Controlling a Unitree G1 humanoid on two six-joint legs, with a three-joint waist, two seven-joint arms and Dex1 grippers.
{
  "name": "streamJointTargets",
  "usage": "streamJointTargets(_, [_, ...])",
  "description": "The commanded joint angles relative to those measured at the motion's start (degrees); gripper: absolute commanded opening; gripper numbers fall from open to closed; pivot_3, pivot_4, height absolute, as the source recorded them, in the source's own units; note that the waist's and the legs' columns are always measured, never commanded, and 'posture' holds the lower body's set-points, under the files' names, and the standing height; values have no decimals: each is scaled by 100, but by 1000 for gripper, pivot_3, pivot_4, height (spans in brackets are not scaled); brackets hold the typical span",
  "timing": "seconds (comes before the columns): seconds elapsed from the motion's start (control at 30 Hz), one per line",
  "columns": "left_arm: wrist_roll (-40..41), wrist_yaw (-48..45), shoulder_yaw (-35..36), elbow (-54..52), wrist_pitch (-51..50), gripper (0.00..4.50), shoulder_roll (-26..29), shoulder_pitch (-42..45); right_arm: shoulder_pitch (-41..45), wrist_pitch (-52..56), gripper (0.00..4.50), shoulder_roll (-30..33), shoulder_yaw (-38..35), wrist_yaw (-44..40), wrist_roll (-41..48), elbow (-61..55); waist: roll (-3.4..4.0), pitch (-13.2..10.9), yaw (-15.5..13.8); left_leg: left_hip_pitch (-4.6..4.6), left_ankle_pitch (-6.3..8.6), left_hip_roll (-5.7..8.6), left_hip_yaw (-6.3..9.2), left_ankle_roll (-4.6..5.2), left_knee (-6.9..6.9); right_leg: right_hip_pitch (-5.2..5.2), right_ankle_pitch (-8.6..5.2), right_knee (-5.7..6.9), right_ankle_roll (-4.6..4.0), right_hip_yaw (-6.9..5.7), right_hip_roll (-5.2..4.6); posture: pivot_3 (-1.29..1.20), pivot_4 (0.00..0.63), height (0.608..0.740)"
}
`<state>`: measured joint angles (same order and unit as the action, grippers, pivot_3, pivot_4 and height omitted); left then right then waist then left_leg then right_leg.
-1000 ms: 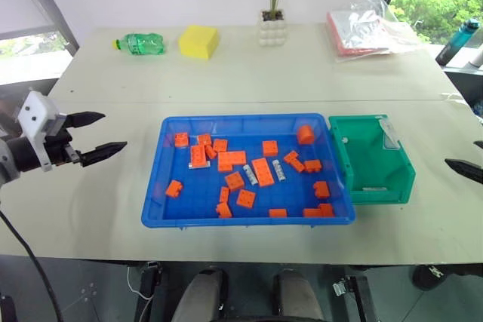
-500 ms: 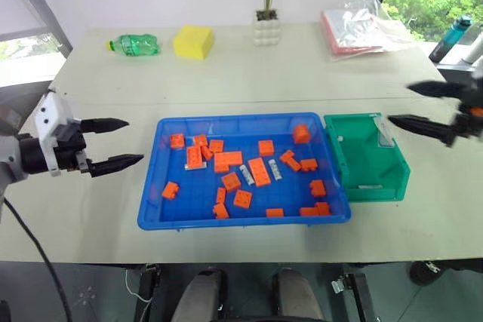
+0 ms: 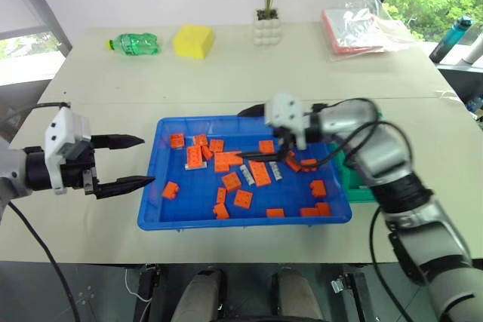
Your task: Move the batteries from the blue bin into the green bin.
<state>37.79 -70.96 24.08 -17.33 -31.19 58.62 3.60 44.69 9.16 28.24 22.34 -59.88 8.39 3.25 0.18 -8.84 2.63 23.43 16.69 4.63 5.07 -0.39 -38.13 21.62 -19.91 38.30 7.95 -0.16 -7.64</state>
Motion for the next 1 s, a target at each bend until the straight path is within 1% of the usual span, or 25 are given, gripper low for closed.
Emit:
streamJointTargets(0.03, [113, 22, 215, -191, -36, 4500, 42, -115, 71, -1018, 4472, -403, 197, 329, -590, 476, 0, 0, 9, 0, 0, 0, 1, -1, 0, 1, 0, 0, 0, -1, 1, 0, 150, 727])
streamJointTargets(0.1, [121, 47, 217, -211, -56, 4500, 59, -137, 24, -1802, 4472, -788, 487, 687, -1058, 960, -2, 1, 14, -1, -1, -1, 5, -2, 0, 0, 0, 1, 0, -3, 3, 0, 150, 727])
streamJointTargets(0.17, [116, 65, 215, -211, -72, 4500, 71, -125, 19, -2306, 4472, -1077, 587, 960, -1344, 1323, -2, 1, 50, -4, -2, -1, 7, -4, 2, -1, 0, 2, 0, -4, 5, 0, 150, 727])
streamJointTargets(0.33, [122, 150, 132, -218, -115, 4500, 65, -10, 45, -3092, 4472, -1416, 728, 1223, -1754, 2062, -19, 12, 145, -8, -4, -1, 28, -7, 2, -8, 0, 7, 0, -13, 11, 0, 150, 727])
streamJointTargets(0.63, [172, 182, -7, -270, -176, 4500, 73, 99, 210, -3683, 4472, -1924, 771, 1555, -2187, 2908, -31, 19, 177, -30, -4, -10, 60, -20, 4, -22, 0, 2, -1, -13, 34, 0, 150, 727])
streamJointTargets(0.97, [-31, 85, -38, -219, -30, 4500, 92, 23, 596, -3971, 4472, -2410, 850, 2068, -2672, 3754, -29, 17, 358, -34, -6, -13, 109, -41, 12, -29, 0, 7, -1, -12, 54, 0, 150, 727])
streamJointTargets(1.0, [-35, 92, -37, -222, -25, 4500, 87, 20, 629, -3989, 4236, -2442, 845, 2099, -2699, 3814, -28, 17, 363, -34, -6, -13, 111, -43, 13, -28, 0, 8, -1, -11, 56, 0, 150, 727])
